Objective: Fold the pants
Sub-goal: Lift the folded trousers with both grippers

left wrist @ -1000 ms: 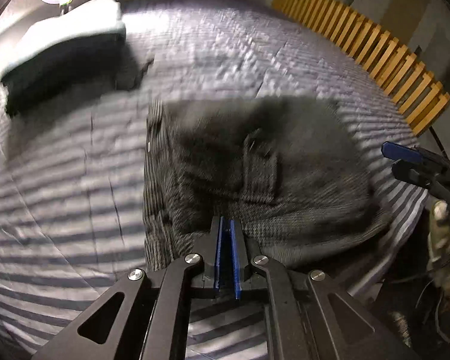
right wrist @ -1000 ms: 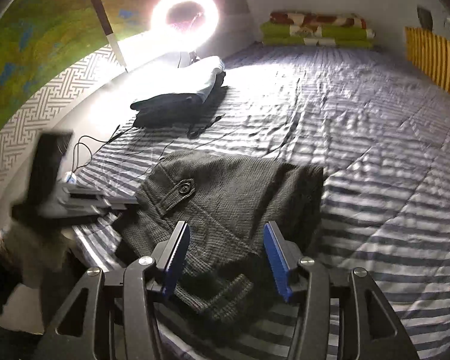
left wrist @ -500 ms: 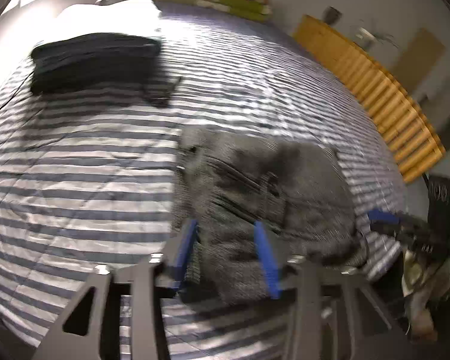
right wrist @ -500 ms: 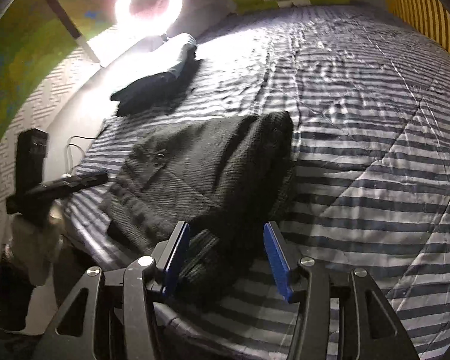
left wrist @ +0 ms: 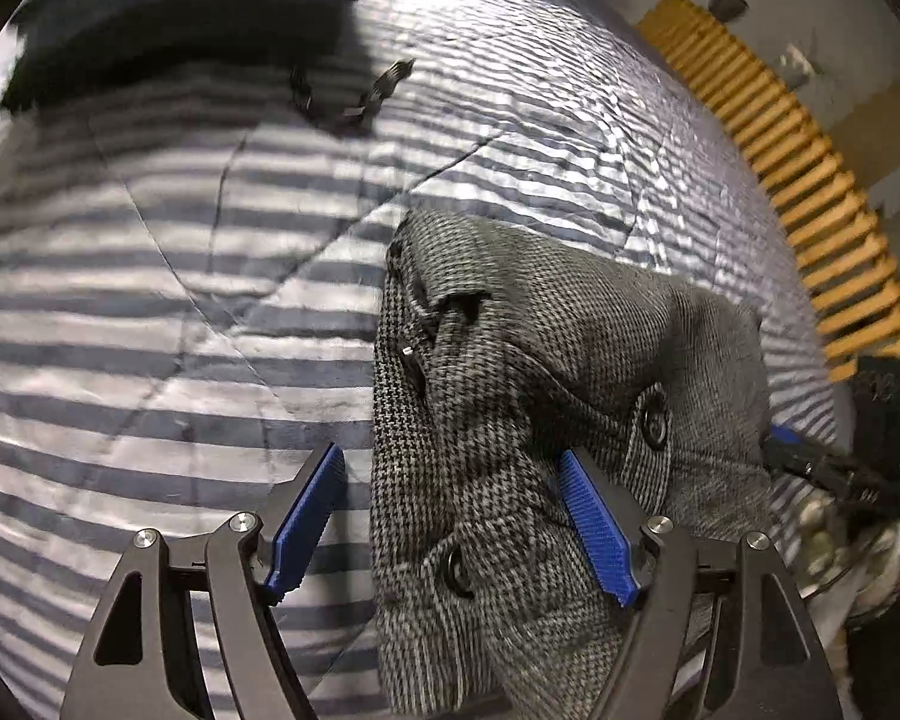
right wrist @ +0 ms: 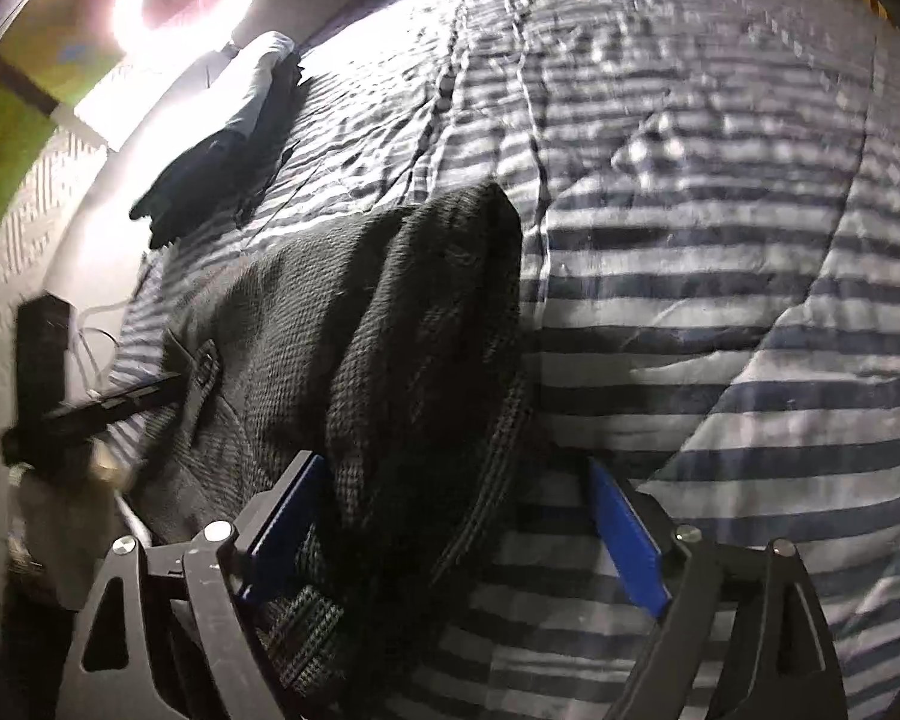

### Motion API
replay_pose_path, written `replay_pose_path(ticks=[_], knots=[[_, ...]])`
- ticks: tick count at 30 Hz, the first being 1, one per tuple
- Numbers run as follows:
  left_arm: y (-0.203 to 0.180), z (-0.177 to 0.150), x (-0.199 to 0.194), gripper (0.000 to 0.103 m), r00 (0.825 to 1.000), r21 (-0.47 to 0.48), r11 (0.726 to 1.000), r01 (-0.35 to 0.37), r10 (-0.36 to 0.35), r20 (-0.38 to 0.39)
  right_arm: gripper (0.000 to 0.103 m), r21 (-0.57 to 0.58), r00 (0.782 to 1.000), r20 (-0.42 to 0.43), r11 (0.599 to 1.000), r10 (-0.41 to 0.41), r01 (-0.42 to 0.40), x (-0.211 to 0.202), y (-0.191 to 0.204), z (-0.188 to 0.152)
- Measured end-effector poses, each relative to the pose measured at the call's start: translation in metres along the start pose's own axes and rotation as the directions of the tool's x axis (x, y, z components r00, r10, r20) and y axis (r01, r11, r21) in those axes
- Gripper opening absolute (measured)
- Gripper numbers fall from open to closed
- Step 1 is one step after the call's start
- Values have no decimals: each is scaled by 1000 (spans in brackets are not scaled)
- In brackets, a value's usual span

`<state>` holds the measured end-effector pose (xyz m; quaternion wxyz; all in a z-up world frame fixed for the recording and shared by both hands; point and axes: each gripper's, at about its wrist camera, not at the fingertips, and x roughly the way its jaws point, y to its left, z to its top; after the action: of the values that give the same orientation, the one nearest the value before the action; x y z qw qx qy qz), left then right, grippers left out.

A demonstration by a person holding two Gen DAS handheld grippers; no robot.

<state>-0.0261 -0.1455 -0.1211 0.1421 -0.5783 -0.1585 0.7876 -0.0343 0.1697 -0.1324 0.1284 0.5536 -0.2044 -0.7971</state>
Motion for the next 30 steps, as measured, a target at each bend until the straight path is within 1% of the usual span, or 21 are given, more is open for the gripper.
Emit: replay_pose_path(ticks=[1, 3, 5, 6, 7, 8, 9, 10, 11, 12, 14, 16, 19, 24, 28, 30], knots=[[1, 0, -1, 77, 1000, -3, 1000, 13, -13, 16, 87, 0, 1000, -5, 1000, 18, -18, 1, -1, 1], [0, 0, 0, 76, 1000, 14, 1000, 14, -14, 23, 87, -15, 1000, 3, 999, 30, -30, 1, 0, 1], [-4, -1, 1, 65, 1000, 29, 999, 14, -14, 23, 85, -33, 999, 12, 999, 39, -38, 3, 4, 1], [-5, -2, 2, 55, 1000, 31, 999, 28, -28, 11, 84, -41, 999, 12, 998, 41, -40, 5, 7, 2], [-6, -2, 2, 52, 1000, 30, 999, 26, -27, 12, 71, -49, 998, 7, 997, 54, -54, 7, 11, 3], [-8, -2, 2, 50, 1000, 33, 999, 23, -23, 15, 65, -45, 997, -2, 996, 72, -72, 9, 12, 5], [-10, -1, 2, 48, 1000, 30, 999, 22, -23, 19, 65, -36, 997, -4, 996, 76, -76, 11, 14, 6], [-10, -2, 1, 45, 999, 20, 1000, 24, -24, 29, 62, -39, 997, -2, 996, 77, -77, 14, 17, 7], [-10, -4, 1, 44, 999, 15, 1000, 26, -26, 38, 48, -50, 997, -6, 996, 76, -76, 16, 21, 7], [-11, -5, 1, 41, 998, 11, 1000, 26, -27, 51, 40, -56, 996, -12, 995, 84, -84, 18, 23, 8], [-10, -7, -2, 36, 996, -22, 999, 38, -36, 79, 32, -50, 996, -20, 995, 90, -91, 18, 26, 7], [-8, -10, -7, 29, 992, -72, 995, 68, -60, 114, 28, -55, 997, -13, 995, 80, -81, 18, 31, 7], [-11, -15, -16, 25, 985, -90, 992, 91, -76, 152, 23, -44, 996, 4, 995, 92, -92, 13, 31, 5], [-24, -22, -39, 22, 978, -62, 993, 97, -84, 192, 19, -60, 991, 57, 991, 120, -117, -10, 38, 0], [-33, -24, -57, 22, 974, -33, 996, 89, -80, 210, 17, -123, 989, 87, 986, 119, -108, -31, 55, -2], [-36, -22, -69, 22, 969, -29, 995, 94, -85, 232, 17, -159, 987, 102, 982, 121, -103, -43, 64, -1]])
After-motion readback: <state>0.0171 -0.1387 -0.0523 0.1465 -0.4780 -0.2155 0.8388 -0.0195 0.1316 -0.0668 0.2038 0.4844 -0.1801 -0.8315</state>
